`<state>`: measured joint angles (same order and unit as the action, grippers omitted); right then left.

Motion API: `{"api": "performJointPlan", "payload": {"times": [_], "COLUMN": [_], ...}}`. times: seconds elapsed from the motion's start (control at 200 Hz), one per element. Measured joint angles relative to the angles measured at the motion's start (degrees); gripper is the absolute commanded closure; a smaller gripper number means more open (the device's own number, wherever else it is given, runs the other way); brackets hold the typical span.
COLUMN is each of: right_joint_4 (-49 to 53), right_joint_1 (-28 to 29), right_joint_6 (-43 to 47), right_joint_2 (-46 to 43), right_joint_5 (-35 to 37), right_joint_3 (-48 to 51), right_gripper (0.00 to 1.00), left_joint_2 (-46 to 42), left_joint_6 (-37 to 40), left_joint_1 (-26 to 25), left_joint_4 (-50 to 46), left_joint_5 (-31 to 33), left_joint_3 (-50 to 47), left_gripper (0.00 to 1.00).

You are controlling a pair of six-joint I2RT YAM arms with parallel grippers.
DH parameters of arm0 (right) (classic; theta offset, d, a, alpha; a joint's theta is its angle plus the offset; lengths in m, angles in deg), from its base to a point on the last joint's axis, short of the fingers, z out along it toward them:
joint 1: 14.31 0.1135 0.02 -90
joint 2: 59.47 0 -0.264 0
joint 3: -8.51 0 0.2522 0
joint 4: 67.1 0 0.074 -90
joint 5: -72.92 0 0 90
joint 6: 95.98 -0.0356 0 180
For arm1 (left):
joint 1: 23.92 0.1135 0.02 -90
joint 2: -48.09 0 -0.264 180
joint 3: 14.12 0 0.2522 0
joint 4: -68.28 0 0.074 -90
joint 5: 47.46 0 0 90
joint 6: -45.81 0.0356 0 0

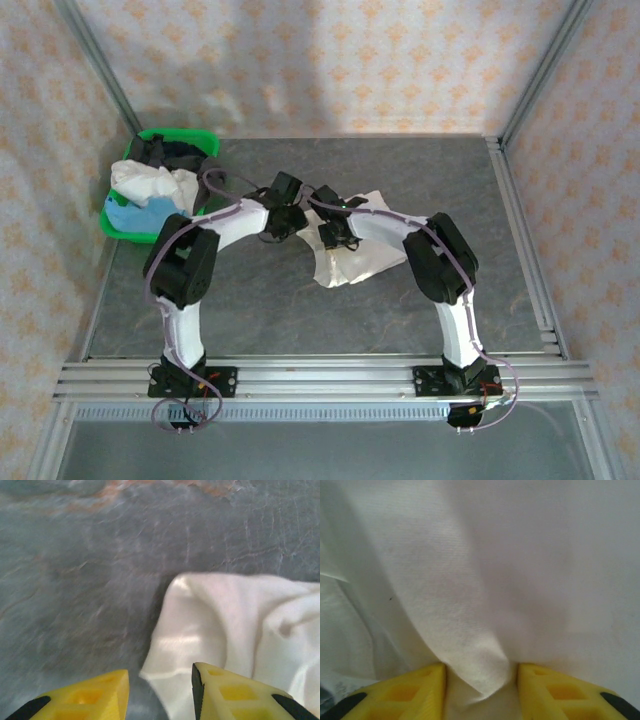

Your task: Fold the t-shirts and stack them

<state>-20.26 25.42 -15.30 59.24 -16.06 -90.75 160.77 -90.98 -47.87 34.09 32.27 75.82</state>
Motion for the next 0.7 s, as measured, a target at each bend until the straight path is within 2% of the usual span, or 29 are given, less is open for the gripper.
{"api": "performJointPlan", "payload": {"times": [0.115, 0.225, 0.43, 0.701], "right_joint_4": [1.2, 2.1, 5.4, 12.2], "right_joint_1": [0.0, 0.0, 0.0, 0.0], "right_joint_6": [0.0, 0.5, -0.2, -3.9], "right_joint_2": [0.1, 0.0, -2.1, -4.2], "right_joint_5": [1.3, 2.0, 2.0, 1.7], "right_joint_3": [-1.0, -1.4, -2.7, -11.1], "right_gripper": [0.84, 1.00, 1.00, 1.00], "left_joint_2": [4.8, 5.6, 6.7, 6.7], "left_joint_6": [1.1, 2.0, 2.4, 2.4], "left_joint_1": [0.1, 0.4, 1.0, 1.1], "left_joint_4": [-0.1, -1.6, -1.6, -1.7], "left_joint_5": [0.0, 0.0, -1.0, -1.6], "left_joint_3": [3.7, 5.4, 6.2, 6.2], "left_gripper": [0.69, 0.77, 0.80, 0.80]}}
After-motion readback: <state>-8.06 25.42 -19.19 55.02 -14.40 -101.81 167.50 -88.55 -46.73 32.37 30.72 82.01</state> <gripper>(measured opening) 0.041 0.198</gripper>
